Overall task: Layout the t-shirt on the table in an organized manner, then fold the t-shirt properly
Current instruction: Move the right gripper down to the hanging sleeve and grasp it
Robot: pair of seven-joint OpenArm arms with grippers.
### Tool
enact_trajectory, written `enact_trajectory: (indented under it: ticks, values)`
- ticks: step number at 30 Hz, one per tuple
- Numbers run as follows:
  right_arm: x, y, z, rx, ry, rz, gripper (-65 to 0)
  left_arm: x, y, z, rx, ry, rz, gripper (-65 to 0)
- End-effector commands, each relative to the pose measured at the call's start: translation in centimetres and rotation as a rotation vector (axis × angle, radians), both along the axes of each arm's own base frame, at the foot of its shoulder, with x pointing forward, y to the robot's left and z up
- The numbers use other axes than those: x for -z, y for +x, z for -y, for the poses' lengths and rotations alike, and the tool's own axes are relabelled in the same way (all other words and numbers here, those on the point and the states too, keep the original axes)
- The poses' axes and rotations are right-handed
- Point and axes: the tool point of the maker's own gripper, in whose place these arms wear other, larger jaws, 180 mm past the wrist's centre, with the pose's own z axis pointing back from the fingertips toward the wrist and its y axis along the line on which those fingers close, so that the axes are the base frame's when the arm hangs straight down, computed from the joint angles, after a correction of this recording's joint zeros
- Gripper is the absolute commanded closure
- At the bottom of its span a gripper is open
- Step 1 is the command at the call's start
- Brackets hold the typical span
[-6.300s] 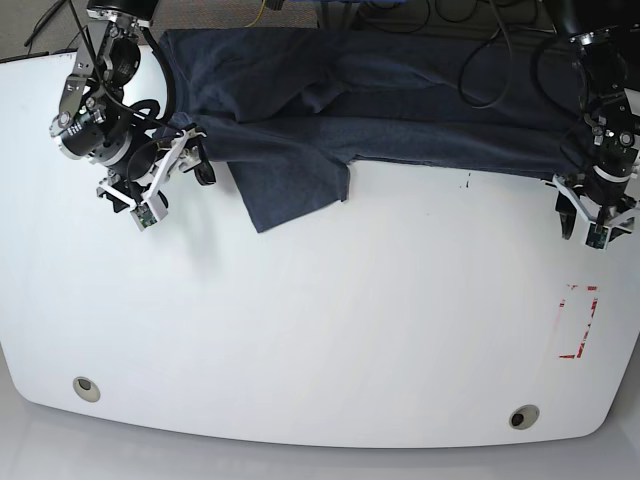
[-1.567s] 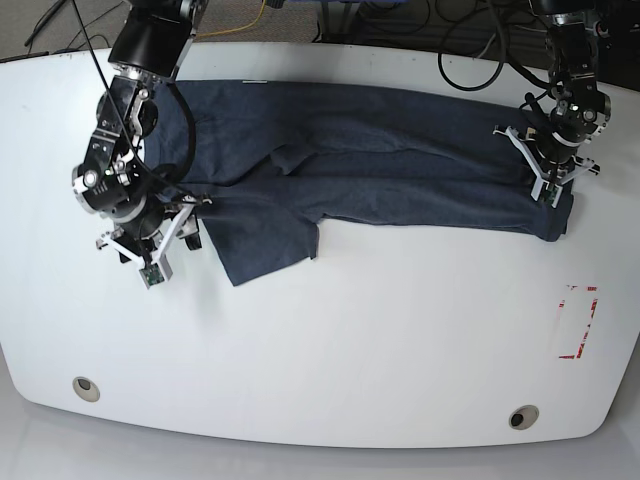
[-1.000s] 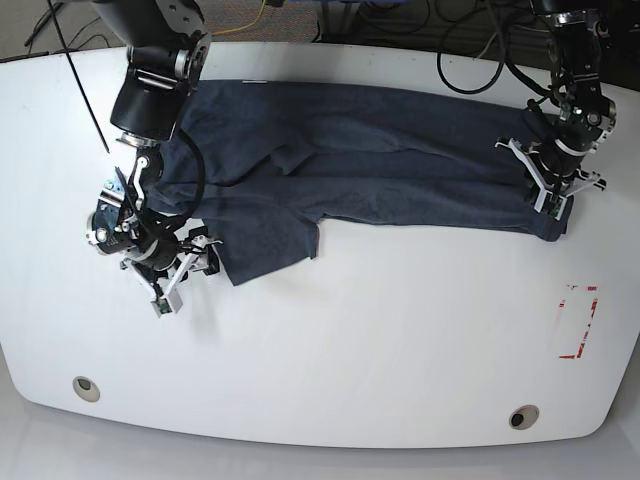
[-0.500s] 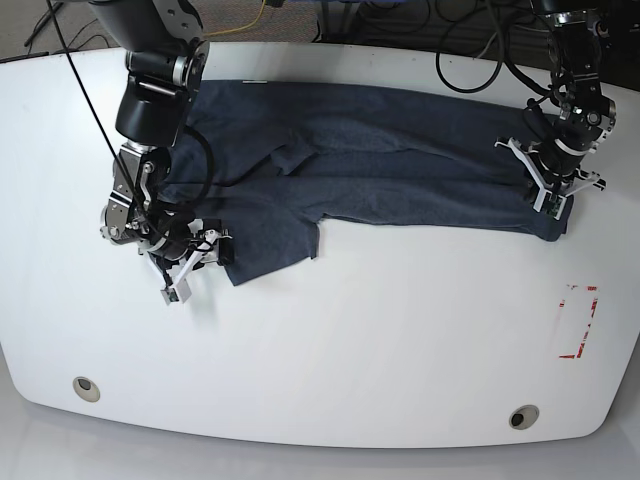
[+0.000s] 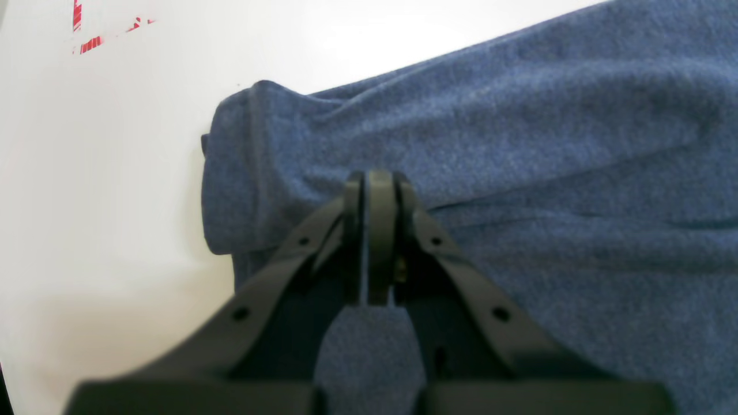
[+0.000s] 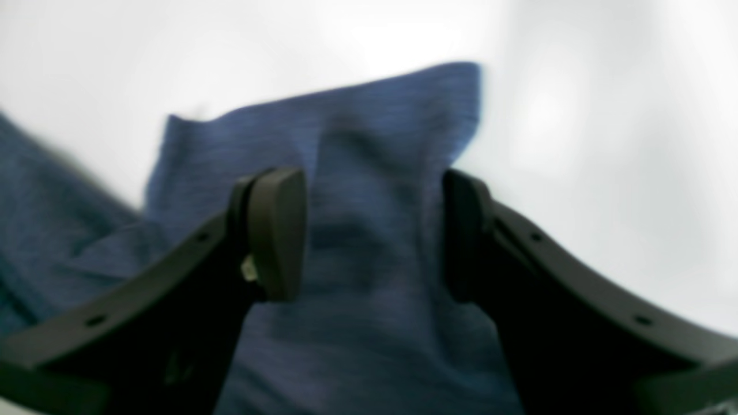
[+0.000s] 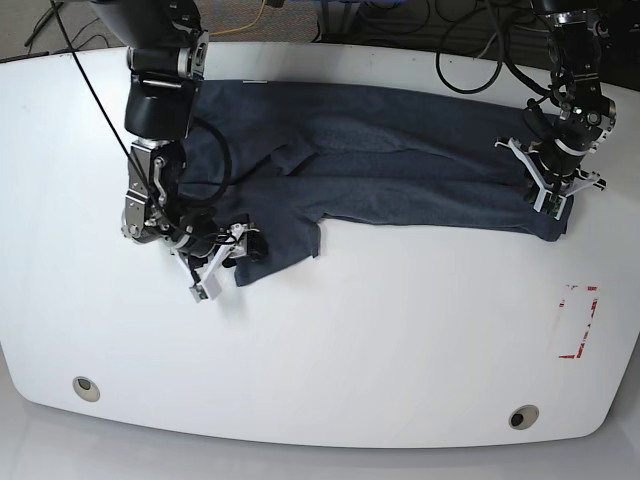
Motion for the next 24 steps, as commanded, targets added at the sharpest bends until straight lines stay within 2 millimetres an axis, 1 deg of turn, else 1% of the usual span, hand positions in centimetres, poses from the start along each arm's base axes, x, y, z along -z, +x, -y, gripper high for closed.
enact_trajectory:
  ticks: [1, 6, 7, 9, 11, 13, 14, 15, 18, 20, 21, 24]
  values:
    - [-0.5, 0.3, 0.1, -0.011, -0.011, 0.014, -34.5, -1.3, 0.7, -0.2, 0.004, 0.007, 0.044, 0.0]
    - [-0.4, 0.2, 0.0, -0.013, -0.010, 0.014, -34.1, -1.3, 0.7, -0.3, 0.004, 0.009, 0.044, 0.0]
    - [-0.4, 0.2, 0.0, -0.013, -0.010, 0.015, -33.3, -1.3, 0.7, -0.3, 0.004, 0.008, 0.042, 0.0]
    - [-0.5, 0.3, 0.0, -0.011, -0.007, 0.023, -29.4, -1.3, 0.7, -0.3, 0.004, 0.008, 0.042, 0.0]
    - [-0.7, 0.5, 0.0, -0.009, -0.007, 0.032, -21.5, -1.3, 0.7, -0.3, 0.004, 0.008, 0.044, 0.0]
    - [-0.7, 0.6, 0.0, -0.009, -0.008, 0.035, -11.8, -1.3, 0.7, -0.3, 0.003, 0.007, 0.042, 0.0]
    - [-0.8, 0.7, 0.1, -0.008, -0.009, 0.036, -5.3, -1.3, 0.7, -0.3, 0.003, 0.007, 0.042, 0.0]
    - [-0.8, 0.7, 0.2, -0.009, -0.011, 0.037, -0.9, -1.3, 0.7, -0.3, 0.003, 0.007, 0.042, 0.0]
    - [-1.2, 0.9, 0.1, -0.011, -0.012, 0.049, 0.0, -1.3, 0.7, -0.3, 0.003, 0.007, 0.042, 0.0]
    - [-2.0, 1.2, 0.3, -0.014, -0.023, 0.076, -0.4, -1.3, 0.7, -0.3, 0.003, 0.007, 0.042, 0.0]
    - [-2.9, 1.4, 0.4, -0.019, -0.036, 0.099, 0.0, -1.3, 0.7, -0.3, 0.003, 0.007, 0.042, 0.0]
    - [-3.7, 1.0, 0.5, -0.040, -0.072, 0.099, 0.0, -1.2, 0.7, -0.3, 0.003, 0.007, 0.041, 0.0]
